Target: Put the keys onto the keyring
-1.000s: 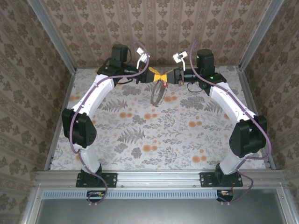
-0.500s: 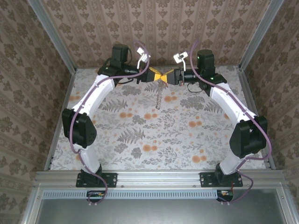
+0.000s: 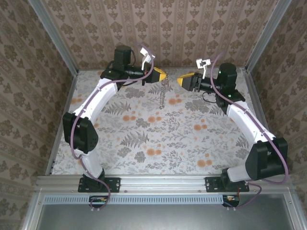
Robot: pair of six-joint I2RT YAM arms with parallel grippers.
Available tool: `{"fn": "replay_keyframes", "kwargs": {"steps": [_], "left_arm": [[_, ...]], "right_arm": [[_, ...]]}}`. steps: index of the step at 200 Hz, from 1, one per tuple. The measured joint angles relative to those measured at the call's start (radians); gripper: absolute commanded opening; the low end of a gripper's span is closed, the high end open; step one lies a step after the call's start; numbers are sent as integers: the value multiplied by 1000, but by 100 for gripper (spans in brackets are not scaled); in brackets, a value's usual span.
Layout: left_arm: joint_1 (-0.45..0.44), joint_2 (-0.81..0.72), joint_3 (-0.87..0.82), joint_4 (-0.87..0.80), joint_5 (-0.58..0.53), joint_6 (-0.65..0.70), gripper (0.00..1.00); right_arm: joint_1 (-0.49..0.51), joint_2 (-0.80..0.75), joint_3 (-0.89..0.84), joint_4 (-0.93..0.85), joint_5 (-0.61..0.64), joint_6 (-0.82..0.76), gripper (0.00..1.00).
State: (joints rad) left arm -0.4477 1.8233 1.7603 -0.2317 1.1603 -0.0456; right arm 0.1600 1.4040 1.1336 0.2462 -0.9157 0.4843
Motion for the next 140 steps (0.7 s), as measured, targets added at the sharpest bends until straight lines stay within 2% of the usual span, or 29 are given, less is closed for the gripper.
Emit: {"fn": "replay_keyframes", "kwargs": {"steps": [32,72,140], "left_arm": [[0,-13,-18,38,-45,-41,0],[0,-18,-35,69,-80,-91,0],[0,-18,-38,111,-84,-128,0]], "right_arm": [[79,-35,-96,43,180,-10,58],[202,-40,-134,43,386,-77,59],[221,-20,-125,43,521,-143,60]]}}
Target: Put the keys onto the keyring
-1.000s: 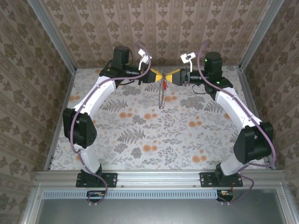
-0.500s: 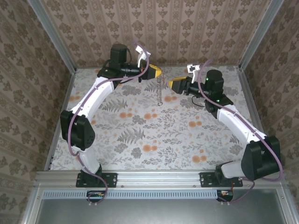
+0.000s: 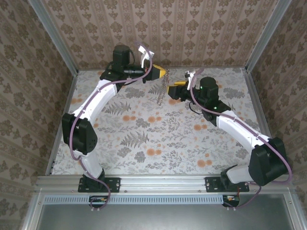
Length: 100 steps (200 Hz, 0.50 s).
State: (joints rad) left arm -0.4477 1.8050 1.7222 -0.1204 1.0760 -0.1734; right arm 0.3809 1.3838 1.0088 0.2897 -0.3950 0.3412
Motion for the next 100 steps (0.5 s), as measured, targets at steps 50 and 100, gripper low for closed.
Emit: {"fn": "replay_keyframes", "kwargs": {"steps": [50,100], "left_arm": [[-3,0,0,2,0,-8,0],[-36,0,0,4,0,-11,0]], "right_arm": [[4,43,33,0,4,-6,60],[5,50,81,3,4,-14,60]]}}
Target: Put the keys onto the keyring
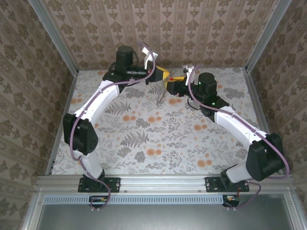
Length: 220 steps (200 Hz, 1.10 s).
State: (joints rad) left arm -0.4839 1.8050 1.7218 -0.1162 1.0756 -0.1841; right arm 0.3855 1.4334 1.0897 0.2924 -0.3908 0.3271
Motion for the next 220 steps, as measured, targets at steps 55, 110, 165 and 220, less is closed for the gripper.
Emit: {"fn": "replay_keyframes", "kwargs": {"steps": [55,110,165,220], "left_arm": [[-1,0,0,6,-8,0,0],[-1,-19,-9,12,-32,0,0],[-1,-32,-13,20,-45,-6,0],[-1,-34,-27,43,-60,-11,0]], "right_arm": [[2,10,15,-1,1,-24,41],[2,9,13,-3,-2,-34,39],[2,8,-3,-4,-32,-37,15],[2,5,-4,-11,-68,-37,0]]}}
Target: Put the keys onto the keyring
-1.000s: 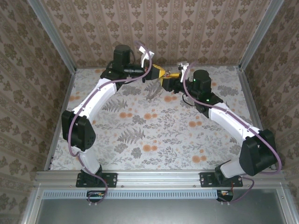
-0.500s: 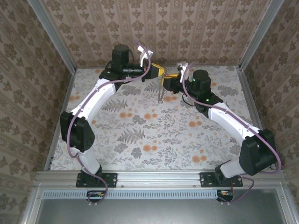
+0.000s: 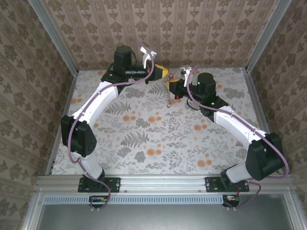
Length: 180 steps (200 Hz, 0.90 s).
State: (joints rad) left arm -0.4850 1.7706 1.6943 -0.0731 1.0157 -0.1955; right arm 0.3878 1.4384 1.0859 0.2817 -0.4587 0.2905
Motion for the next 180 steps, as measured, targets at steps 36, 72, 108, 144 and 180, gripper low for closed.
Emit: {"fn": "replay_keyframes", "kwargs": {"steps": [36,72,108,144,180], "left_arm": [[0,-10,-14,13,-13,-12,0],[0,-14,-26,24,-22,-22,0],[0,-14,-41,26,-20,-38,0],[-5,-16,-51,34,-18,-50,0],[-5,-18,-56,65,-38,-52,0]], "right_arm": [[2,-7,0,-2,-28,0,0],[10,-17,0,-35,-51,-13,0],[24,-16,4,-90,-68,-39,0],[33,-5,24,-141,-81,-57,22],[48,-7,26,-196,-126,-86,42]]}}
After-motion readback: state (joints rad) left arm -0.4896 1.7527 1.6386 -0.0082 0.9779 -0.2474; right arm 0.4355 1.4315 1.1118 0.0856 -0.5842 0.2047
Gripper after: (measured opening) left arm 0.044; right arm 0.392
